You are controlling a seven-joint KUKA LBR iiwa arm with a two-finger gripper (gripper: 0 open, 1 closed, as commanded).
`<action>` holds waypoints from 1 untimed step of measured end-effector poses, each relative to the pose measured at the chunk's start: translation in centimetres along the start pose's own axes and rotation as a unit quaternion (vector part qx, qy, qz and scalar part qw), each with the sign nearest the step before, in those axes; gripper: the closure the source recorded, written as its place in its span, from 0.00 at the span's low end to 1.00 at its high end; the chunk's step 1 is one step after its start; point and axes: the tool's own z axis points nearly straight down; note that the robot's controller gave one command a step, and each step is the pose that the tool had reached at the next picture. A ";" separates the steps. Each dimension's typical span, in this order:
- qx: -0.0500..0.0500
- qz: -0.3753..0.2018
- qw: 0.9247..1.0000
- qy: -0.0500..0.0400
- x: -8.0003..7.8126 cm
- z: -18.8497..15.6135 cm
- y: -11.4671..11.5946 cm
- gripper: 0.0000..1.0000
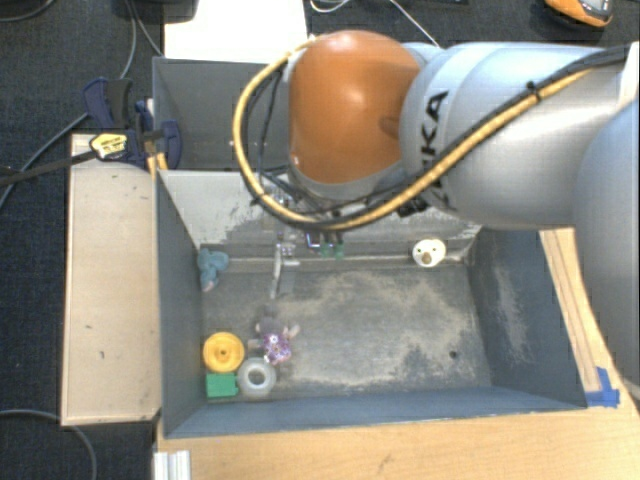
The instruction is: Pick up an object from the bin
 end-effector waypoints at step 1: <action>-0.001 0.004 1.000 -0.004 -0.2 -0.5 -0.2 0.00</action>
Offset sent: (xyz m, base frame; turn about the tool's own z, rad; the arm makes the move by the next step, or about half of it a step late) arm -0.0791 -0.0144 -0.1650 -0.0947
